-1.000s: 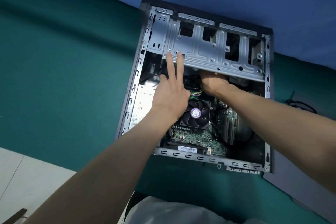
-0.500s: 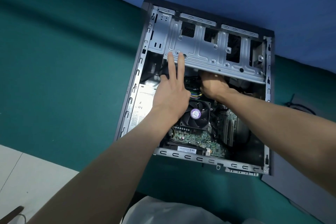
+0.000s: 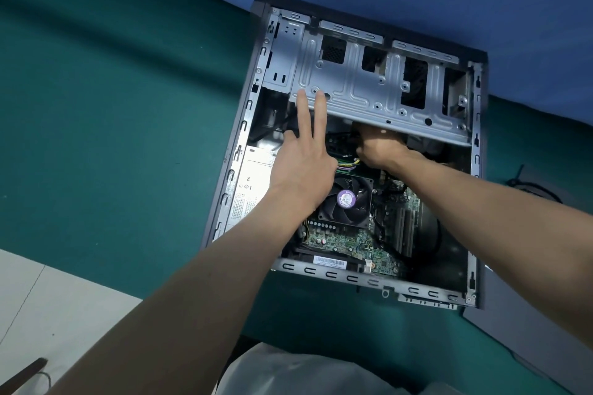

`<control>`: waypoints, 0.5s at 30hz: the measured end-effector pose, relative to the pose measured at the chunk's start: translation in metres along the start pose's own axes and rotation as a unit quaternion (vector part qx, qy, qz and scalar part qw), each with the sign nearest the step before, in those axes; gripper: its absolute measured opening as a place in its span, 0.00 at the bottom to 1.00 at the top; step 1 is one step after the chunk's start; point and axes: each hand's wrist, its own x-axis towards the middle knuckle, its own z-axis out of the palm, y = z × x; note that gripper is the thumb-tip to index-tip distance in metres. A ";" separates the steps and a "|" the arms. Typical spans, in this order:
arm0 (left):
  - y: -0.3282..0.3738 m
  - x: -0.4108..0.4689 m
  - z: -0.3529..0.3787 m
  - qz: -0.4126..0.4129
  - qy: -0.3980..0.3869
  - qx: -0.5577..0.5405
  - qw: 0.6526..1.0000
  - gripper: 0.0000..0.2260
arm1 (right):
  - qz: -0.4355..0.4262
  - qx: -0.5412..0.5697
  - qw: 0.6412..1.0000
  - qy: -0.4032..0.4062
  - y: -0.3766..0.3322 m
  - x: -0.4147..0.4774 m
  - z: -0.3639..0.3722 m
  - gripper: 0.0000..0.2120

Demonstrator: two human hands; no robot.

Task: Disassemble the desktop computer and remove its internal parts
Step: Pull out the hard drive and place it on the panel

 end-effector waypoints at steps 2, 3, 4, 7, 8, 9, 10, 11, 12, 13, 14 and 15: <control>0.001 0.000 0.001 0.001 0.004 0.001 1.000 0.15 | -0.003 -0.006 1.000 0.026 -0.003 -0.004 0.004 0.24; 0.001 0.000 0.001 0.002 0.006 0.002 1.000 0.15 | -0.007 -0.011 0.999 0.036 -0.005 -0.005 0.006 0.24; 0.001 -0.001 0.001 0.003 0.007 0.001 1.000 0.15 | -0.007 -0.015 0.999 0.039 -0.005 -0.006 0.006 0.23; 0.000 0.000 0.001 0.005 0.014 0.001 1.000 0.15 | -0.009 -0.017 1.000 0.013 -0.002 -0.002 0.001 0.23; 0.000 0.000 0.001 0.004 0.013 0.001 1.000 0.15 | -0.007 -0.016 1.000 0.004 -0.002 -0.001 -0.001 0.23; 0.000 -0.001 0.001 0.005 0.012 0.003 1.000 0.15 | -0.004 -0.016 1.000 0.003 -0.003 -0.002 -0.001 0.23; 0.000 -0.001 0.001 0.005 0.011 0.004 1.000 0.15 | -0.002 -0.016 1.000 0.012 -0.004 -0.003 0.000 0.22; 0.001 -0.001 0.001 0.004 0.010 0.005 1.000 0.15 | -0.002 -0.018 1.000 0.025 -0.006 -0.004 0.002 0.20; 0.001 -0.001 0.001 0.002 0.009 0.005 1.000 0.15 | -0.006 -0.021 0.999 0.039 -0.007 -0.006 0.003 0.19; 0.001 -0.001 0.001 0.000 0.007 0.006 1.000 0.15 | -0.009 -0.023 0.999 0.046 -0.008 -0.009 0.003 0.18; 0.002 -0.002 0.000 -0.001 0.006 0.007 1.000 0.15 | -0.012 -0.020 0.999 0.047 -0.007 -0.012 0.003 0.18; 0.002 -0.002 0.000 -0.001 0.005 0.009 1.000 0.15 | -0.012 -0.012 0.999 0.047 -0.005 -0.015 0.001 0.17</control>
